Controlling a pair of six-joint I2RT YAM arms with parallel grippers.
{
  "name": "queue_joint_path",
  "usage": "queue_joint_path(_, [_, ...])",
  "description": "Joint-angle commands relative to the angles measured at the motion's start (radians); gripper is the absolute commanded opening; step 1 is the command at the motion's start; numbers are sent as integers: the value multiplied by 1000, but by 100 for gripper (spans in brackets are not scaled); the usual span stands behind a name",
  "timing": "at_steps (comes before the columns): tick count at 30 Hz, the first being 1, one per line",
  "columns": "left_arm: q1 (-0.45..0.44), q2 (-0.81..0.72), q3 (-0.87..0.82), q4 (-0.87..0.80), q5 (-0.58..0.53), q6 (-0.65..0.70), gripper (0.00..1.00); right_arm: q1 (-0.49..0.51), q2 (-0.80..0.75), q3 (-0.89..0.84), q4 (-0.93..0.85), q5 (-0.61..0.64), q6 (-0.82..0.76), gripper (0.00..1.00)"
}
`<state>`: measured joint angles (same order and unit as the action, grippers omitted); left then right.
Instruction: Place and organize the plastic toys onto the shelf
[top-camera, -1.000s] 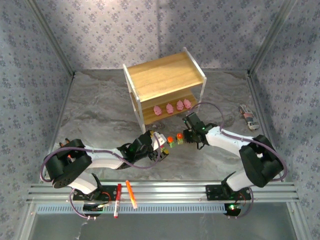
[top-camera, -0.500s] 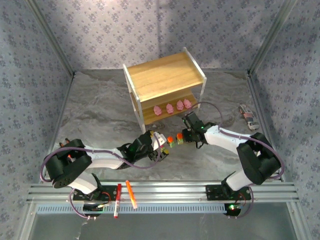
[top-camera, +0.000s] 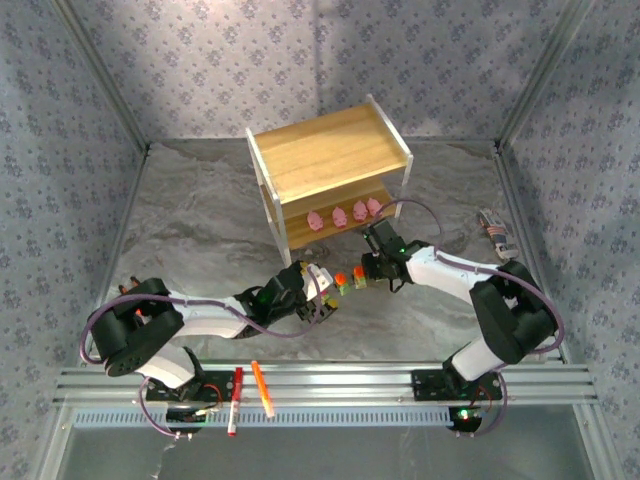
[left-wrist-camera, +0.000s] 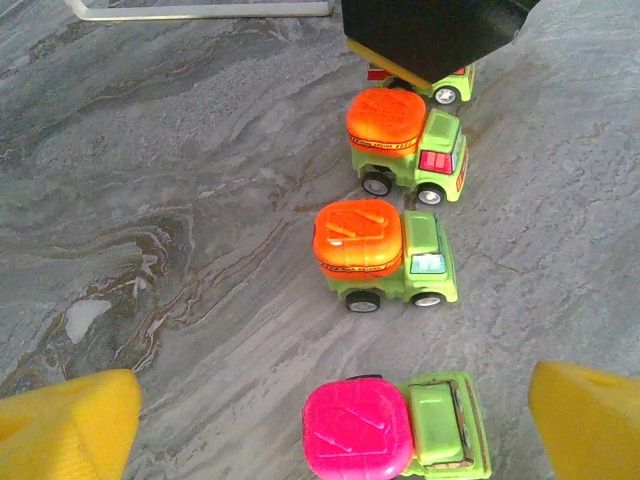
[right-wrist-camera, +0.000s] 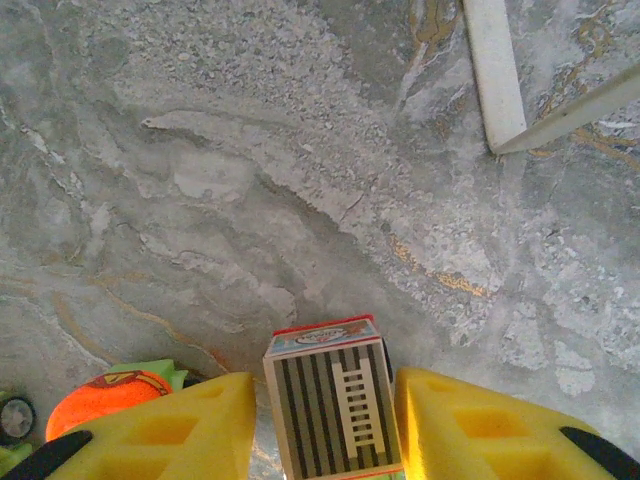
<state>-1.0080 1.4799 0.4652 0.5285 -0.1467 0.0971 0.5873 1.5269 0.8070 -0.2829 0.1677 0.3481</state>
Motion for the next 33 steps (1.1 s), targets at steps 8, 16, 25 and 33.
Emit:
queue_joint_path(8, [5,3,4,31,-32,18,100,-9,21,17,-21,3,-25,36])
queue_joint_path(16, [5,8,7,33,-34,20,99,-9,12,11,-33,4,-29,31])
queue_joint_path(25, [6,6,6,34,-37,20,99,22,-121,-11,-105,52,11,27])
queue_joint_path(33, [6,6,5,36,-36,20,99,87,-288,-2,-261,123,72,26])
